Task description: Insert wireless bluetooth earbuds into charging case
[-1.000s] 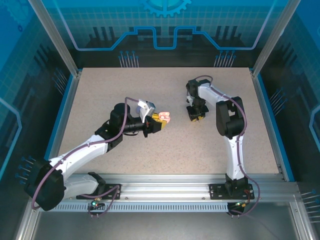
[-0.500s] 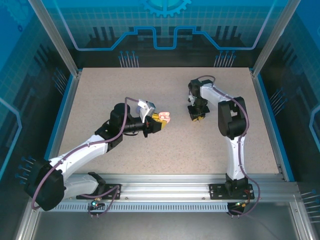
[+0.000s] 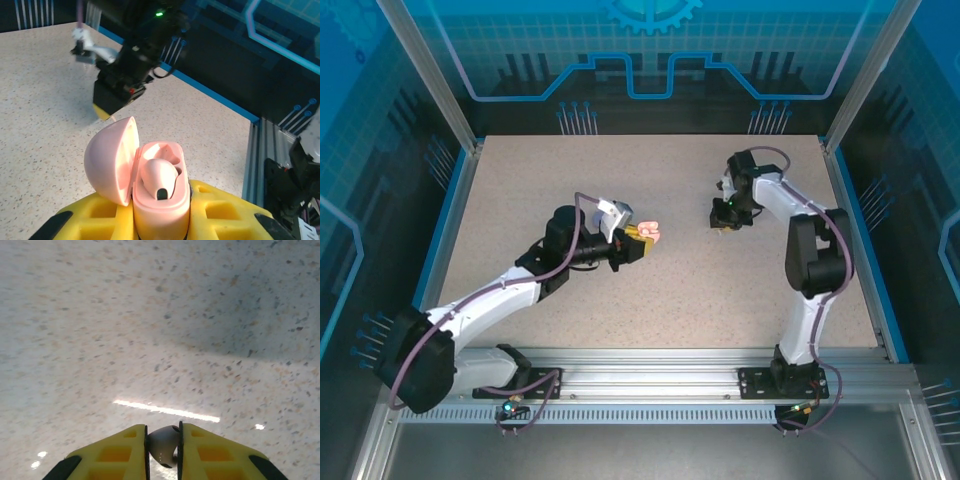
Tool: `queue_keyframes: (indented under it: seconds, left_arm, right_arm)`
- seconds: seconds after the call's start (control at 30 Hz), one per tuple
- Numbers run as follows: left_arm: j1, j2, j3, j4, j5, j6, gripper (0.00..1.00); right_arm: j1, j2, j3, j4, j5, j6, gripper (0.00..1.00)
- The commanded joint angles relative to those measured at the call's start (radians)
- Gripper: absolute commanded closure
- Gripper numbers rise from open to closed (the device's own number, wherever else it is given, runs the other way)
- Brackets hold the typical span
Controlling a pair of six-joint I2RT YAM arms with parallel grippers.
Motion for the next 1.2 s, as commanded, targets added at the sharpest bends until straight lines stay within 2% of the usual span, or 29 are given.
queue_keyframes:
  seconds: [0.0, 0.23, 0.43, 0.8, 1.17]
  left_arm:
    - [0.006, 0.038, -0.007, 0.061, -0.066, -0.053, 0.94]
    - [0.006, 0.091, -0.018, 0.123, -0.113, -0.077, 0.94]
    - [0.003, 0.117, -0.024, 0.171, -0.106, -0.032, 0.94]
    - [-0.016, 0.131, -0.048, 0.299, -0.099, 0.127, 0.93]
    - [-0.028, 0.125, 0.005, 0.27, -0.093, 0.201, 0.94]
  right_arm:
    - [-0.007, -0.088, -0.058, 0.091, -0.134, 0.05, 0.8]
    - [0.001, -0.258, -0.157, 0.182, -0.268, 0.114, 0.81]
    - [0.038, -0.41, -0.212, 0.239, -0.325, 0.195, 0.8]
    - [0.163, -0.632, -0.234, 0.306, -0.327, 0.307, 0.79]
    - [0.271, -0.725, -0.229, 0.397, -0.293, 0.339, 0.79]
